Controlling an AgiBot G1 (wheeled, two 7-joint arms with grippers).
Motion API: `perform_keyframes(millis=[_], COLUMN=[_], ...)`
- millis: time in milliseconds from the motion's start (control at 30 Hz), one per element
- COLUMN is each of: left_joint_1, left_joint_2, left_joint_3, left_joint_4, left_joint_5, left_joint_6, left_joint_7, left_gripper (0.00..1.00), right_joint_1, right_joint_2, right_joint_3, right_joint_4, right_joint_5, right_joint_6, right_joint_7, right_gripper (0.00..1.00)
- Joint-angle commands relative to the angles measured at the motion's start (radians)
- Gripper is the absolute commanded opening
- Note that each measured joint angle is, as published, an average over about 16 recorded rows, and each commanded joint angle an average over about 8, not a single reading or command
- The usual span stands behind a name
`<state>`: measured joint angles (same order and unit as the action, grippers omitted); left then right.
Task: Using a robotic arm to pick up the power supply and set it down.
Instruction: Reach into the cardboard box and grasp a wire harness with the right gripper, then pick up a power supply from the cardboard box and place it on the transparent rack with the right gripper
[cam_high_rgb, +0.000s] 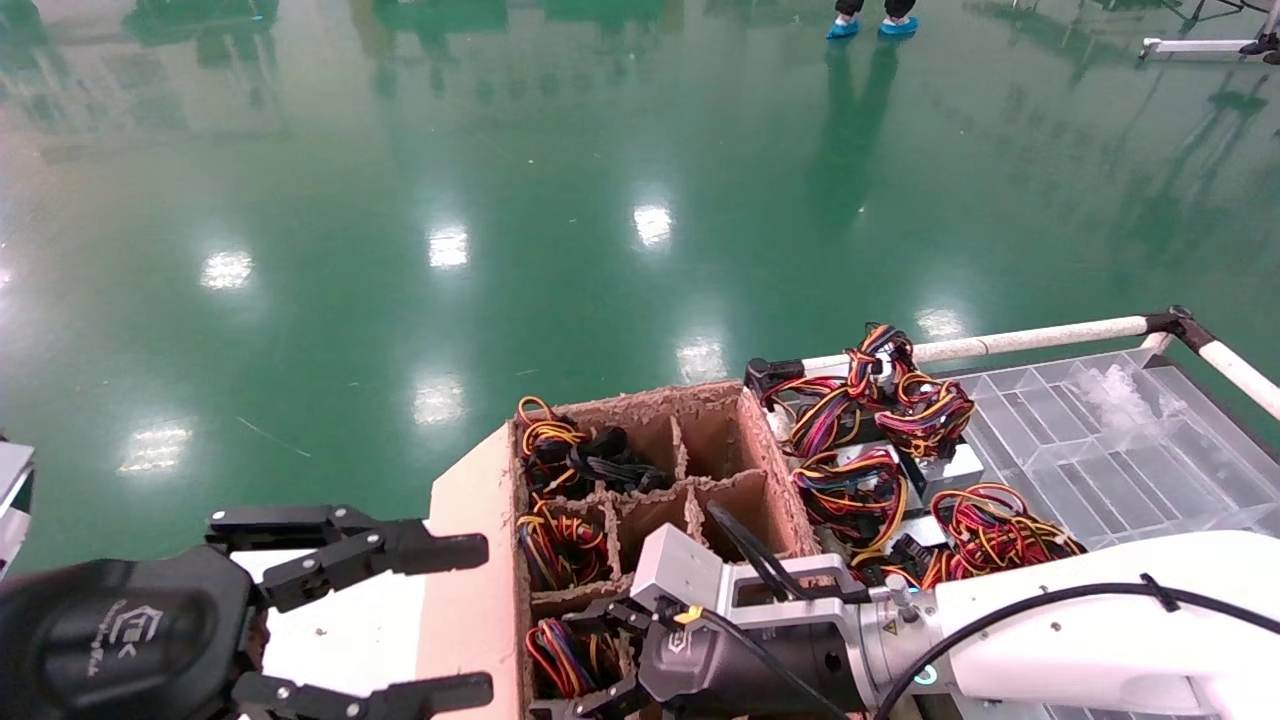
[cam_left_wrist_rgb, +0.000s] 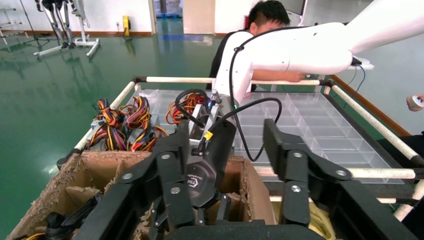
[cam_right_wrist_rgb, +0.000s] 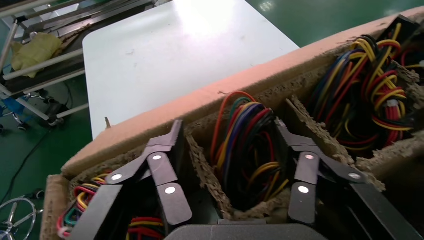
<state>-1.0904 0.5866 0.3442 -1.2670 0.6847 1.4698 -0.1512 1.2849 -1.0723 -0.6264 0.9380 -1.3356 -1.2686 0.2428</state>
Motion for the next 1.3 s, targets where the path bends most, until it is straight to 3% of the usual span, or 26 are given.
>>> perform_keyframes(millis=[33, 633, 1033, 1300], left_joint_1=[0.0, 0.0, 0.0, 0.0], left_joint_2=[0.0, 0.0, 0.0, 0.0], left_joint_3=[0.0, 0.0, 0.0, 0.001], left_joint_4=[0.0, 0.0, 0.0, 0.0], left_joint_5=[0.0, 0.0, 0.0, 0.0], left_joint_6=[0.0, 0.0, 0.0, 0.0], left_joint_7=[0.0, 0.0, 0.0, 0.0], left_gripper=[1.0, 1.0, 1.0, 1.0], right_joint_1=[0.004, -0.009, -0.001, 0.018], right_joint_2=[-0.003, 0.014, 0.051, 0.107], right_joint_3=[-0.001, 0.013, 0.065, 0.117], right_joint_4=[-0.012, -0.039, -0.026, 0.053], right_joint_5=[-0.002, 0.022, 0.118, 0.2], right_joint_6=[-0.001, -0.015, -0.061, -0.091], right_joint_7=[-0.007, -0.033, -0.03, 0.015], right_gripper=[0.0, 0.0, 0.0, 0.0])
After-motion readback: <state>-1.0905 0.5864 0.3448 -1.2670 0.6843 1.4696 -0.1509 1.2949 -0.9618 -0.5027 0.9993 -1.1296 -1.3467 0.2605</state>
